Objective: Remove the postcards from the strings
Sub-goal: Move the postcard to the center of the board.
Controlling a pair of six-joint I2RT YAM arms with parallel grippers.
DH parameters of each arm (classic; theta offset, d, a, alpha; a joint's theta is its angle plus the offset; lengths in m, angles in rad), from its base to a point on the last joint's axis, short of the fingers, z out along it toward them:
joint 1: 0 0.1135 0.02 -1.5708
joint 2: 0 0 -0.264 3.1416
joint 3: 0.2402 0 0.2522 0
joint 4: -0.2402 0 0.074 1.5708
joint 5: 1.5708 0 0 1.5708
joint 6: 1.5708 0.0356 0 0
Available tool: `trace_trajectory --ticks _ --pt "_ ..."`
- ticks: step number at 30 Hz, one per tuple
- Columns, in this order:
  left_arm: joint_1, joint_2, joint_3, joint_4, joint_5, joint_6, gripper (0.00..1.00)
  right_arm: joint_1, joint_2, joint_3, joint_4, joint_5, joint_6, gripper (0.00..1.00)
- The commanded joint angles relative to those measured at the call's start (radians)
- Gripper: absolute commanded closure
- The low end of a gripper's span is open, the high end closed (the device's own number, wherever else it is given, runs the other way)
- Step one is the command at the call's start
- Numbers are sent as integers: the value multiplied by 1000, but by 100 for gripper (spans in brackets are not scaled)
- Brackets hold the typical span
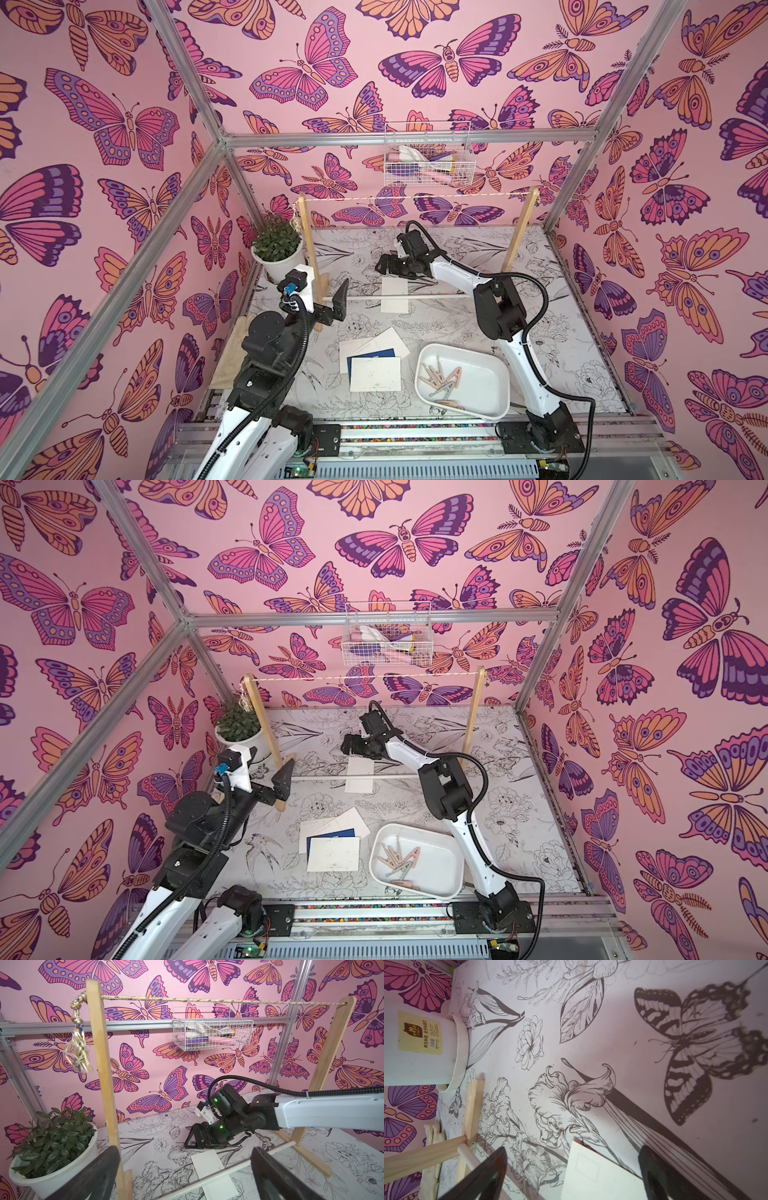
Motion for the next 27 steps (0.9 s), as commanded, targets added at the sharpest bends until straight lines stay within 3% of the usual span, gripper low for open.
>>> trace_trajectory --ticks 1,17,23,27 --pt "7 -2 -15 23 -14 11 0 3 -23 -57 -15 -32 -22 1" --pt "9 10 -12 27 1 1 0 20 -184 -203 0 8 -131 1" --pt "9 6 -10 26 -2 2 0 79 -331 -277 24 228 -305 1" --pt "10 2 -10 27 -5 6 0 139 -471 -432 112 404 -423 1"
